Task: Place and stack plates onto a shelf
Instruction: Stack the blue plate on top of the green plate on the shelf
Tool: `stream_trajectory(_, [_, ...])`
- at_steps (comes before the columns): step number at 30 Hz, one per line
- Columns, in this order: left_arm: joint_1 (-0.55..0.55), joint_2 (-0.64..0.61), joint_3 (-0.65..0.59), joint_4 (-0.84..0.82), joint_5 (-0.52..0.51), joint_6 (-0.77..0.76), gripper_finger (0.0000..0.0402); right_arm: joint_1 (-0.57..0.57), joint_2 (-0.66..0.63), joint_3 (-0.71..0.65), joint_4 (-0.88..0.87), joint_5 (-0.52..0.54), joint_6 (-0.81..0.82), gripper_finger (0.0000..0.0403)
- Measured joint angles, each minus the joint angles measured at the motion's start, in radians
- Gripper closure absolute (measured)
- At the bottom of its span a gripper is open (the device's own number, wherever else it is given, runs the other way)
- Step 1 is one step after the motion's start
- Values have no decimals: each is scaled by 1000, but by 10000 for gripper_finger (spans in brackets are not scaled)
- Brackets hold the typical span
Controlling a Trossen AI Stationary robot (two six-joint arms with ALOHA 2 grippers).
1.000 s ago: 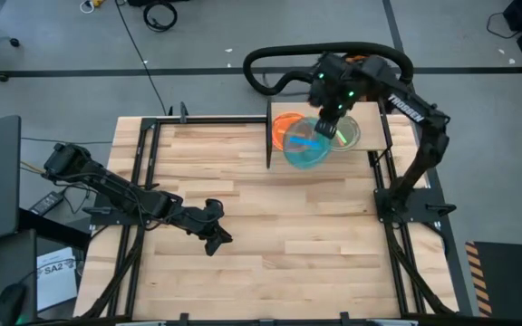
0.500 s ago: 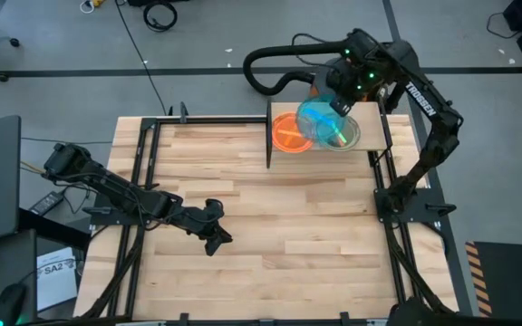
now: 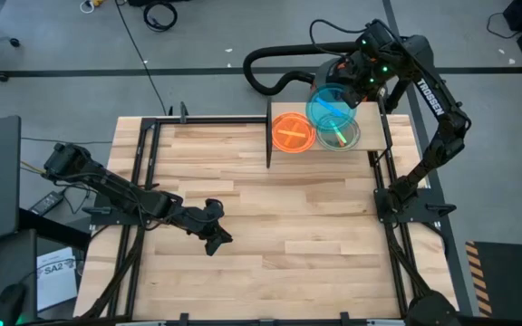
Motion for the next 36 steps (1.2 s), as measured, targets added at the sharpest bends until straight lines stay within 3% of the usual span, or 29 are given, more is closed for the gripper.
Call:
stream_trajectory(10, [0,0,0,0,0,1,326,-2,-2,-13,4,-13,-58,399])
stream_trajectory(19, [0,0,0,1,0,-4,326,-2,-166,-232,-1,-35,-137,399])
stream_trajectory(25, [0,0,0,1,0,-4,326,-12,-247,-324,23,24,-161,399])
stream_trajectory(36, [0,0,0,2,0,-4,326,-60,-214,-399,111,21,-190,399])
